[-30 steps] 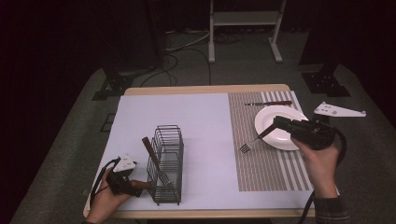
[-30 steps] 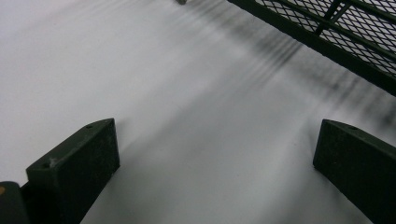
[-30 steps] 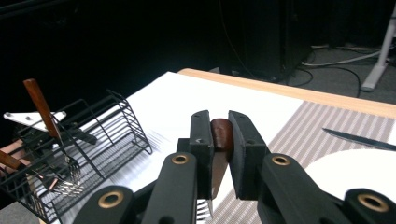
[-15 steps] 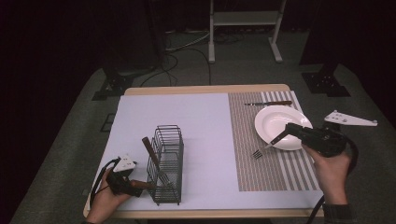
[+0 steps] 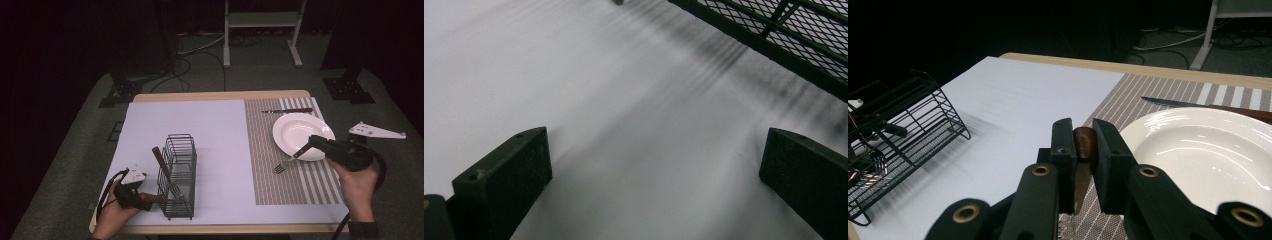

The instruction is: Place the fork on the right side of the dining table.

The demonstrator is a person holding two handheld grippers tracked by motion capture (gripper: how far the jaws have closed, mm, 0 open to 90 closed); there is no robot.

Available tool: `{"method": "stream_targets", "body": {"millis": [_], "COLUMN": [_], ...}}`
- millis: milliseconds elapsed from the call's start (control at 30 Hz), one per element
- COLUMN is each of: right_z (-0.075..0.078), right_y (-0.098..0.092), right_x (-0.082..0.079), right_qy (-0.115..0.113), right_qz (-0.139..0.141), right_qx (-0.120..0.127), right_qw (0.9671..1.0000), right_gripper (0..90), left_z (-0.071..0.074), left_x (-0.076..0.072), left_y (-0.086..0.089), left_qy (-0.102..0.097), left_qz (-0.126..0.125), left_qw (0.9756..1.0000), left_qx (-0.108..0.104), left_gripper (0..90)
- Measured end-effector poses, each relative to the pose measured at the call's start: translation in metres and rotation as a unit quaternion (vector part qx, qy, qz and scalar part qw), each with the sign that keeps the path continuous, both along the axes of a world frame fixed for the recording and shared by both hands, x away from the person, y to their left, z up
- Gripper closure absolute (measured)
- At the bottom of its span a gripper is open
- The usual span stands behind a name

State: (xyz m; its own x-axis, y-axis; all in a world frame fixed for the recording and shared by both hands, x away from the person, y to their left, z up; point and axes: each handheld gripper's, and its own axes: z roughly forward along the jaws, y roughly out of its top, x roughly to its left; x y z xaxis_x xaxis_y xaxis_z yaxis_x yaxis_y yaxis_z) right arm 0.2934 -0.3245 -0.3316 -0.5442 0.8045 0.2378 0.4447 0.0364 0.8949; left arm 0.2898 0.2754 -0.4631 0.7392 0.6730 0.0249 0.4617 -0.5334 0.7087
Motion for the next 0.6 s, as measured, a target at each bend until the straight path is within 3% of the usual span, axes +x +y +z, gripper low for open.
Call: {"method": "stream_targets", "body": {"millis": [267, 600], "right_z": [-0.0016, -0.0052], "right_y": [-0.0004, -0.0044], "right_x": [-0.0019, -0.0041], "right_qy": [0.001, 0.006], "right_qz": [-0.01, -0.041], "right_qx": [-0.004, -0.03], "right_qw": [0.9999, 0.9987], "right_gripper": [79.1, 75.6], "left_z": [0.0, 0.0], "left_x": [0.0, -0.0001], "left_y": [0.0, 0.0], "left_qy": [0.0, 0.0], "left_qz": [0.0, 0.0], "left_qw": [1.0, 1.0], "left_qx": [0.0, 0.0], "left_gripper": [0.0, 0.0]}}
